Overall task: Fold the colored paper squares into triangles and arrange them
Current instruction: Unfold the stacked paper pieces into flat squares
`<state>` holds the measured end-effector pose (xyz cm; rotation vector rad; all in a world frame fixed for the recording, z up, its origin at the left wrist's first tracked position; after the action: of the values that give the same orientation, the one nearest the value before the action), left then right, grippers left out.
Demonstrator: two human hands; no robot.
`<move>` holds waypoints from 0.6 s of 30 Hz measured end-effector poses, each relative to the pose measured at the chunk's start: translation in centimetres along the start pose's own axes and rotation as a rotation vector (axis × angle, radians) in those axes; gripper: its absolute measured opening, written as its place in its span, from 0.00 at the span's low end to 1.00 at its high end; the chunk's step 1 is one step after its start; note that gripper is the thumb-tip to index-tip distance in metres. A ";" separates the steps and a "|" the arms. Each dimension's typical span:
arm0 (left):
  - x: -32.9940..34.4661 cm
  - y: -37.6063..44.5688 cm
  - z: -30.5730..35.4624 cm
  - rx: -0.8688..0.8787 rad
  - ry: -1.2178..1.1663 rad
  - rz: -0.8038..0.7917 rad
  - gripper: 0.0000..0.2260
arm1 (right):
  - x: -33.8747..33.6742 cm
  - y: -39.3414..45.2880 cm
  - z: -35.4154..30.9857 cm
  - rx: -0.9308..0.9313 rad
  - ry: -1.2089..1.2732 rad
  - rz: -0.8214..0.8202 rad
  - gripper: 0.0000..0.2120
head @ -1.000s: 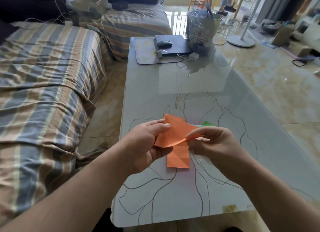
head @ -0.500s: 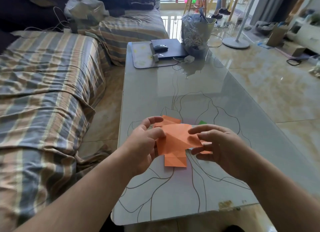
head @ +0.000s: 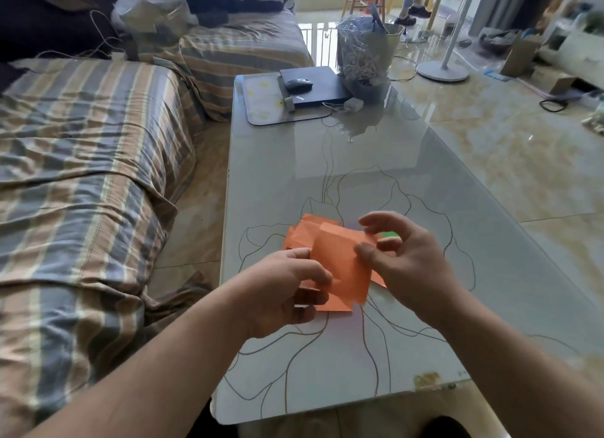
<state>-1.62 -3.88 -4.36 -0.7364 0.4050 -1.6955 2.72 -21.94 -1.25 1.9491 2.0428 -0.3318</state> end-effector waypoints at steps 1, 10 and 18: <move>-0.2 0.3 -0.2 -0.006 -0.087 0.041 0.07 | -0.4 0.1 -0.2 -0.039 -0.076 0.037 0.14; 1.4 0.4 -1.7 -0.163 -0.483 0.006 0.04 | 2.8 -1.1 -0.8 -0.163 -0.236 -0.266 0.34; -1.3 0.8 0.1 0.025 -0.535 0.160 0.12 | 1.3 -0.6 -1.5 -0.166 -0.109 -0.165 0.16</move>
<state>-0.79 -2.82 -5.11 -1.0693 0.0643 -1.2881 1.96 -20.19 -0.36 1.6351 2.0930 -0.2878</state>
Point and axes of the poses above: each hand's wrist, its own y-axis towards the middle knuckle, its own x-axis out of the palm, z = x × y, the point moved 8 cm from there along y, towards the middle knuckle, and after that the axes turned 4 degrees about -y, right-handed, at the moved point
